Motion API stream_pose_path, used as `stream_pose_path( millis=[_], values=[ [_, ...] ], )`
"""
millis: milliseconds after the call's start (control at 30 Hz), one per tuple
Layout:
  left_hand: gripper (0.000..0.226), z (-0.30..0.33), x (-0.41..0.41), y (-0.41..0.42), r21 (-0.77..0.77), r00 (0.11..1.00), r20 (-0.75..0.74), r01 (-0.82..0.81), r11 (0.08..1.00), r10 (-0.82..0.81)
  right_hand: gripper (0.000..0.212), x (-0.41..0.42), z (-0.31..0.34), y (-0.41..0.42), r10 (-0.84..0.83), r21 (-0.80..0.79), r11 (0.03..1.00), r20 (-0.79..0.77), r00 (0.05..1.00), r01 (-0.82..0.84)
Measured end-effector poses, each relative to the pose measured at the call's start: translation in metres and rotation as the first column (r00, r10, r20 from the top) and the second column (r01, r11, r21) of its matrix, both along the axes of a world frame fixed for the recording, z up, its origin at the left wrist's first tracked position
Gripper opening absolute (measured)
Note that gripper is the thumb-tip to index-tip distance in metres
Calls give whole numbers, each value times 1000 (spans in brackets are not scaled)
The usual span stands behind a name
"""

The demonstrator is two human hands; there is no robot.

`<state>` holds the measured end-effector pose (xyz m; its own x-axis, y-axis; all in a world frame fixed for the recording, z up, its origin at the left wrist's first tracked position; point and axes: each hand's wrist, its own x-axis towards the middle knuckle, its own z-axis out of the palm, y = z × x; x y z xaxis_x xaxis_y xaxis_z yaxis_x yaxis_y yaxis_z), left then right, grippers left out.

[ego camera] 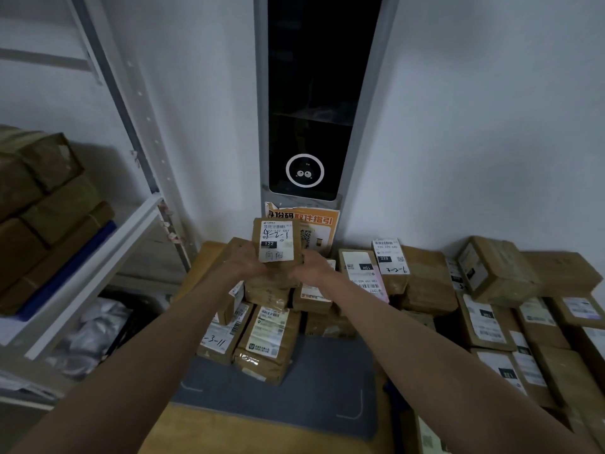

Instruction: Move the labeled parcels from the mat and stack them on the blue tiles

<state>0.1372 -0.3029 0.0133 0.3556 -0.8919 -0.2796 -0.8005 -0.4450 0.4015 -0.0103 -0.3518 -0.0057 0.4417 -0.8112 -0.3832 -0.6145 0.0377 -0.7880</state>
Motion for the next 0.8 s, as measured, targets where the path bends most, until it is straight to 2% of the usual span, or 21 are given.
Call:
stream_pose_path(
  millis=[100, 267, 433, 533, 633, 733, 800],
  values=[
    [64, 4, -4, 1, 23, 1000, -10, 9, 1000, -9, 45, -6, -4, -4, -49, 39, 998, -7, 999, 49],
    [69, 16, -11, 13, 19, 999, 34, 41, 999, -42, 49, -19, -1, 1, -87, 21, 996, -12, 996, 88],
    [53, 24, -31, 19, 11, 986, -148, 75, 997, -72, 50, -40, 11, 12, -126, -16, 992, -16, 992, 126],
    [48, 34, -50, 30, 18, 995, -68, 76, 997, -75, 56, -57, 21, 20, -137, -60, 989, -43, 990, 134],
    [42, 38, -68, 37, 0, 991, -95, 97, 995, -96, 43, -78, 28, 29, -167, -89, 983, -44, 985, 163],
    [57, 37, -87, 39, -17, 975, -188, 121, 993, -122, 35, -103, 33, 40, -193, -83, 978, -15, 981, 191],
    [58, 38, -105, 41, -37, 966, -206, 151, 988, -155, 34, -123, 34, 47, -204, -86, 975, -2, 979, 203]
  ],
)
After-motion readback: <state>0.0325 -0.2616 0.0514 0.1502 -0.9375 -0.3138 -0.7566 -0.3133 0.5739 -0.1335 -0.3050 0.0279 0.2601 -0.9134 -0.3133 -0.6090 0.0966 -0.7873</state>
